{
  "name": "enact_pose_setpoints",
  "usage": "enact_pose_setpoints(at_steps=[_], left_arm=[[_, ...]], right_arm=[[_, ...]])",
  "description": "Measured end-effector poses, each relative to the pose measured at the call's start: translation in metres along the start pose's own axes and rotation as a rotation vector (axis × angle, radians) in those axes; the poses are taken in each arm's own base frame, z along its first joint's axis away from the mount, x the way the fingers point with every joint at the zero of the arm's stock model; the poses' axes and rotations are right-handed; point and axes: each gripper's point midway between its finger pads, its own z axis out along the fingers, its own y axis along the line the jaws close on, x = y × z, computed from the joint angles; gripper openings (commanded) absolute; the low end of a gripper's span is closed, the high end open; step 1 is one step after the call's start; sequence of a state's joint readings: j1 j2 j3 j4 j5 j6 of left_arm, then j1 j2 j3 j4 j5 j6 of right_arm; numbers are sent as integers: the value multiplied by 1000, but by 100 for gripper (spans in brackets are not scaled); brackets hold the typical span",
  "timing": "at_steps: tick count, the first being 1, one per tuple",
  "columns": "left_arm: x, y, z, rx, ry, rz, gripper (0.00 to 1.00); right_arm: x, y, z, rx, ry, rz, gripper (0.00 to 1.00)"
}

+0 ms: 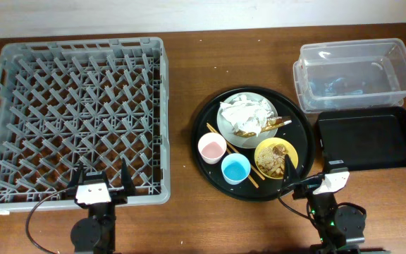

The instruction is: Sort waste into correct bins and load items into the dishwasher rack

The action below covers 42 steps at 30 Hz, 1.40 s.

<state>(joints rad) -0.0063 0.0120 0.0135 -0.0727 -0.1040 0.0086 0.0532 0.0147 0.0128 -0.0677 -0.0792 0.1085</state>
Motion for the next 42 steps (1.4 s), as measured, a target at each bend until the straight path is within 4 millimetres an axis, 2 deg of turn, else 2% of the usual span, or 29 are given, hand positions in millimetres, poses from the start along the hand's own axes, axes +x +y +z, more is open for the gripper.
enact_pose_setpoints(at_steps=[30,32,33,35,36,37,38,40,41,42], left_arm=[[0,0,0,0,0,0,99],[0,-1,0,8,0,0,99],[-3,-4,0,26,-12,-1,99],[-22,-7,-1,43,-93,-8,99],[-27,-8,-1,47,-112,-9,99],[-35,-9,-3,54,-148,-11,99],[-42,-11,-4,67,-173,-12,99],[-54,-13,-7,80,-211,-14,99],[-69,-13,-11,83,-243,-15,99],[-86,-13,-16,85,-276,-17,99]], right_arm=[[0,0,0,0,0,1,98],[-1,5,0,-26,-2,0,98],[-8,8,0,-48,-33,-4,98],[-12,14,-1,-76,-46,-6,98],[-22,16,-3,-85,-70,-19,98],[-34,18,-5,-90,-96,-38,98],[-57,21,-11,-93,-149,-74,98],[-90,26,-22,-94,-221,-127,98],[-106,28,-28,-97,-257,-147,98],[-114,29,-30,-97,-269,-153,98]])
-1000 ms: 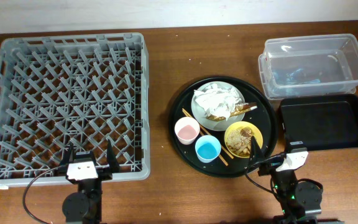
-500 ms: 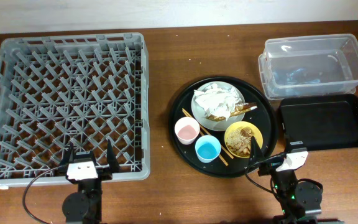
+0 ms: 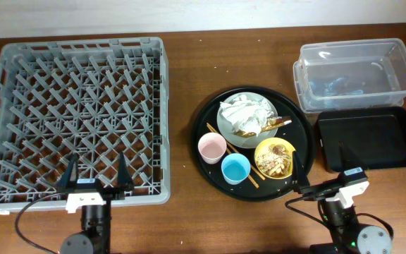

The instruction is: Sort waste into correct bins and load items into the dishwasher rack

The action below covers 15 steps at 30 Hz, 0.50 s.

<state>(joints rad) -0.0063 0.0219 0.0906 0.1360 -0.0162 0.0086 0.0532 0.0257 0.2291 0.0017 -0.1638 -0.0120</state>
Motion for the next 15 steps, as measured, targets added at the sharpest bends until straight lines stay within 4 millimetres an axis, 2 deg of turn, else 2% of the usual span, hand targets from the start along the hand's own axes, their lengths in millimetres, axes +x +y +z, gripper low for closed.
enact_pose_setpoints(at_steps=[4,5,7,8,9,11,12,13,15], left_arm=[[-56,-9,8,52,-50,0,99],[-63,-10,11,59,-50,1,99],[-71,-12,33,70,25,7,99],[-81,-13,46,77,45,10,99],[-83,-14,55,84,80,9,99],[-91,-17,86,95,184,9,99],[-92,-17,103,97,254,10,99],[-89,-18,121,101,319,17,99],[-70,-20,139,118,504,38,99]], right_arm=[[-34,-3,15,-2,19,-27,98],[-44,-4,23,-5,42,-30,98],[-59,-6,47,-17,104,-23,99],[-59,-6,62,-35,178,-9,98],[-58,-4,75,-60,246,8,98],[-54,-3,97,-94,370,38,98],[-42,-1,101,-110,480,65,98],[-34,-1,113,-122,568,87,98],[-24,2,122,-150,687,124,98]])
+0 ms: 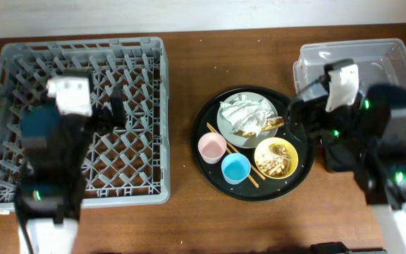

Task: Sort waste into correct bins and load items into the dishwasher rack
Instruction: 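Reach the right gripper to the tissue on the white plate and grasp it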

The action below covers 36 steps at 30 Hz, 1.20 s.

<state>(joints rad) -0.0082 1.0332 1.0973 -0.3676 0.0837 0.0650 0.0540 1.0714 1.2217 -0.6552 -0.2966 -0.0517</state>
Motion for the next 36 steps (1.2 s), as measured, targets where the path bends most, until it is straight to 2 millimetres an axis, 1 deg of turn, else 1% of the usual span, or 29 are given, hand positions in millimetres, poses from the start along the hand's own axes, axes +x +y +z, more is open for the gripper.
enact_pose_setpoints(at_steps=[1,2,3,5,6,7,8,9,10,11,12,13,14,15,17,18,19,20,21,22,23,24,25,27,28,30,32,34,36], left_arm=[[-2,0,15,14,70,6,99],[4,-1,33,30,154,11,99],[20,-1,51,41,227,14,99],[42,-2,67,52,305,14,99],[57,-2,76,57,355,9,99],[69,-2,80,61,396,6,99],[80,-3,80,65,439,4,99],[86,-3,81,67,459,2,99],[88,-3,81,67,469,1,99],[88,-3,81,67,469,1,99],[88,-3,81,67,469,1,99],[88,-3,81,68,469,1,99],[89,-4,80,68,476,0,99],[90,-4,80,68,477,0,99],[92,-5,81,75,485,-3,99],[96,-5,83,77,495,-4,99],[97,-5,85,77,498,-4,99],[101,-5,86,78,510,-5,99],[109,-5,91,80,534,-8,99],[117,-5,95,83,558,-11,99],[124,-6,98,86,578,-13,99],[131,-6,100,90,603,-17,99],[143,-7,106,93,634,-20,99],[153,-7,111,95,663,-23,99],[158,-7,113,97,677,-25,99],[172,-8,118,102,713,-29,99],[178,-8,122,103,726,-31,99],[176,-8,124,102,715,-30,99],[176,-8,125,102,714,-30,99]], right_arm=[[1,-1,9,-12,49,15,98],[9,-1,23,-37,104,34,98],[20,7,37,-109,156,59,98],[32,19,48,-205,212,92,98],[40,23,57,-245,243,112,98],[44,26,65,-278,261,127,99],[46,26,77,-297,273,168,98],[49,24,86,-297,289,223,98],[57,19,97,-263,327,330,98],[71,6,110,-166,376,422,98],[81,-4,119,-31,403,489,98],[85,-6,122,46,406,505,98],[83,1,123,148,394,488,98],[87,2,113,214,444,482,98],[65,-2,99,307,497,481,98],[56,-5,101,339,520,484,98],[62,-6,101,366,592,487,98],[59,-8,126,364,608,491,98],[82,-7,151,360,685,501,97],[98,-5,164,351,737,509,93],[118,-4,175,355,801,520,82],[135,-5,184,372,844,549,79],[145,-5,190,388,867,578,85],[156,-6,195,436,882,647,95],[164,-8,199,468,895,687,98],[180,-9,203,530,913,766,98],[187,-7,207,554,915,793,98],[193,1,218,549,907,789,98],[205,7,226,560,923,785,98]])
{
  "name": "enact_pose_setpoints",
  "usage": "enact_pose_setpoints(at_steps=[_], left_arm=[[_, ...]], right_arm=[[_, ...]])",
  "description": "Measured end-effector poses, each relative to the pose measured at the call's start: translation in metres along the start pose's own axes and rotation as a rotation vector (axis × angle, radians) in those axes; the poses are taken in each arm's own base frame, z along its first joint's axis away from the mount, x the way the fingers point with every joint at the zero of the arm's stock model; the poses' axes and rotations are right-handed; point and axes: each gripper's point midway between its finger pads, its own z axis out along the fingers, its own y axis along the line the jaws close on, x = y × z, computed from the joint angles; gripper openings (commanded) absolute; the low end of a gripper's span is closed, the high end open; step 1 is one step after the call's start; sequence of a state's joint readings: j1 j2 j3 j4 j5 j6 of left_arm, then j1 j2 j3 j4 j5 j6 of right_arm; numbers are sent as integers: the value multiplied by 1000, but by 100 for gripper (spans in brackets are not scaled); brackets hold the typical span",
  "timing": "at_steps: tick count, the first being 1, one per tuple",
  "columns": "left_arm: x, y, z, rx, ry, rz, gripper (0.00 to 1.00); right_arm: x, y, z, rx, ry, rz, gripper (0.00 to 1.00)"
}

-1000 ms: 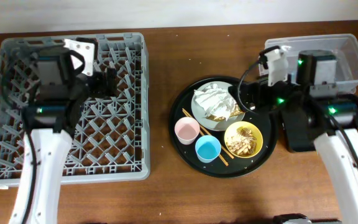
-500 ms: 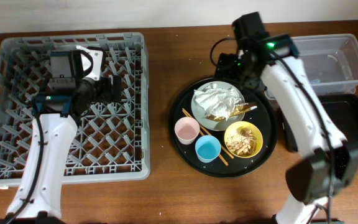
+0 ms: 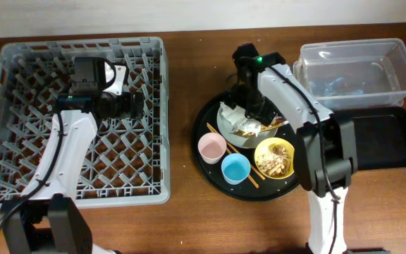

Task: Sort waste into correct bins and load items into the dishwasher rack
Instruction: 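Reach the right gripper to the tissue on the white plate and grasp it, then carry the tissue with the right gripper and drop it into the clear bin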

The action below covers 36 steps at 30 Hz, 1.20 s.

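Note:
A black round tray (image 3: 204, 127) holds a grey plate (image 3: 225, 130) with a crumpled white napkin (image 3: 232, 115) and brown food scraps (image 3: 256, 128). It also holds a pink cup (image 3: 211, 148), a blue cup (image 3: 235, 168), a yellow bowl of leftovers (image 3: 275, 157) and chopsticks (image 3: 225, 149). My right gripper (image 3: 251, 107) is low over the napkin's right part, covering some of it; its jaws are hidden under the wrist. My left gripper (image 3: 137, 108) hovers over the upper middle of the grey dishwasher rack (image 3: 20, 162), pointing right, with its jaw gap unclear.
A clear plastic bin (image 3: 358, 74) stands at the back right, and a black rectangular tray bin (image 3: 372, 137) lies in front of it. Both arms' bases are at the table's front edge, and the right arm crosses between the round tray and the bins.
Both arms were raised high and blurred, the left over the rack, the right over the gap between tray and bins. Now the left is lower over the rack and the right is down at the napkin.
At first both arms were folded at the table's front edge with open grippers, and they were much the same a little later. Then both were lifted high over the table. Now the left hangs over the rack and the right is at the napkin on the plate.

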<state>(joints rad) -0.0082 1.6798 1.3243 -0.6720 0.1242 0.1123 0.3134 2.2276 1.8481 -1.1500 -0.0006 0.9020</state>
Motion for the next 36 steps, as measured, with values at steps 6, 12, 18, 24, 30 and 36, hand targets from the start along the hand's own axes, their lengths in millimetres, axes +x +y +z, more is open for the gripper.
enact_pose_setpoints(at_steps=[6,12,18,24,30,36], left_arm=[[-1,0,0,-1,-6,1,99],[-2,0,0,-1,-6,1,99],[-2,0,0,-2,-7,1,99],[-2,0,0,-1,-7,1,99],[-2,0,0,-1,-6,1,99],[-2,0,0,-1,-7,1,99]], right_arm=[[-5,1,34,36,-1,10,93],[-5,3,35,31,7,-129,4],[-23,15,-31,-88,68,-371,4],[-135,-52,-205,-285,-304,-200,4],[-225,-189,-169,-99,-398,313,53],[-247,-171,-132,-171,-406,261,98]])
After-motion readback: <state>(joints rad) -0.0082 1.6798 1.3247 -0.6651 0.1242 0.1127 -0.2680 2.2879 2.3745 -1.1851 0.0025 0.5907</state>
